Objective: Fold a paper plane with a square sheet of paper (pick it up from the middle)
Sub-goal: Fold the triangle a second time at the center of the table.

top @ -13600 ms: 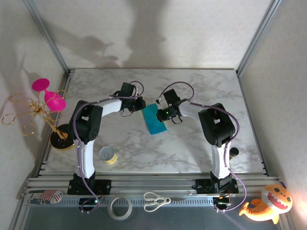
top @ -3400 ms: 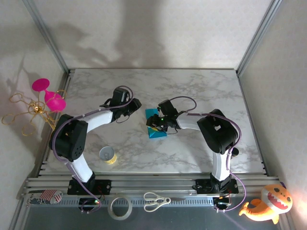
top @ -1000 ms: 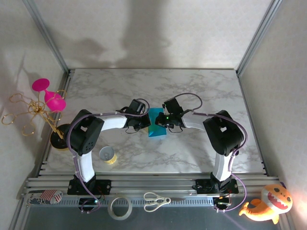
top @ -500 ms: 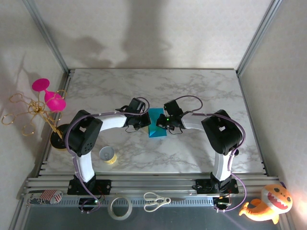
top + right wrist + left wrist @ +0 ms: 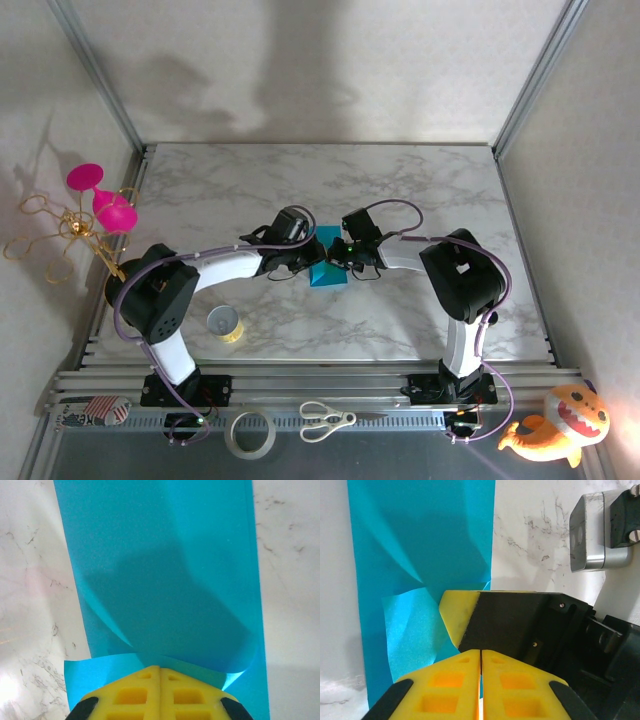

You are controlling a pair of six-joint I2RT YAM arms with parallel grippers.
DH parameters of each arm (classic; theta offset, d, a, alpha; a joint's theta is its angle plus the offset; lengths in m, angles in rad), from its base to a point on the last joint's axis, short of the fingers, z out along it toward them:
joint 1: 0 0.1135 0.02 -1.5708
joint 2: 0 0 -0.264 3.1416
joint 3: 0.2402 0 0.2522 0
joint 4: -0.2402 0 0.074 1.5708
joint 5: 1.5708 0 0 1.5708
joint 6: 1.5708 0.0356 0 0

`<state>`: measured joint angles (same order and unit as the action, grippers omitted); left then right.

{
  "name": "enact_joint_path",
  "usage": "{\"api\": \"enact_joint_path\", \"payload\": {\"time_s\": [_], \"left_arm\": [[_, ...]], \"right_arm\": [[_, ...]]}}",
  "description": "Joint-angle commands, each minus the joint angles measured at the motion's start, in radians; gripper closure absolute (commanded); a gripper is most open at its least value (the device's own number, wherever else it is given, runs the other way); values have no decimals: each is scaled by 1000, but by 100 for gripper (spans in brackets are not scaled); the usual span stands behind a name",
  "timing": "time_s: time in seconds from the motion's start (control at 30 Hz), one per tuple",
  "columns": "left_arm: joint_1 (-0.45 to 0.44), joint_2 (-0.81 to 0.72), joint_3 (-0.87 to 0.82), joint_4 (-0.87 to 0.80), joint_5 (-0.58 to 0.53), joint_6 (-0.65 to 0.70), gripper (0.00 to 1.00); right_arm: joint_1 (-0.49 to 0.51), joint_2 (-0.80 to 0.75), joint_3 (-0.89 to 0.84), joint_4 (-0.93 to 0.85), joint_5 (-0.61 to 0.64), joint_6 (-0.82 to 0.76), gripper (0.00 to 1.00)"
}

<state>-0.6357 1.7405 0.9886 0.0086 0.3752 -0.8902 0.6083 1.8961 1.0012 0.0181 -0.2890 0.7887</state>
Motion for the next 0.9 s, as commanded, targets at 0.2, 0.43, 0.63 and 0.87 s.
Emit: {"api": "enact_joint_path", "payload": {"time_s": [0.2,0.43,0.63,0.87], "left_arm": [[-47,4,-70,-26,-2,-32,93],[-45,-55,-75,-35,-45,-27,93],[-45,-20,-67,5,-21,-41,94],[-44,17,-61,-2,-35,-30,93]], "right_arm": [[0,81,-35,-119,87,14,98],[0,87,-33,-121,89,12,98],[0,89,-30,-122,87,11,99],[0,90,-28,-128,88,9,99]]}}
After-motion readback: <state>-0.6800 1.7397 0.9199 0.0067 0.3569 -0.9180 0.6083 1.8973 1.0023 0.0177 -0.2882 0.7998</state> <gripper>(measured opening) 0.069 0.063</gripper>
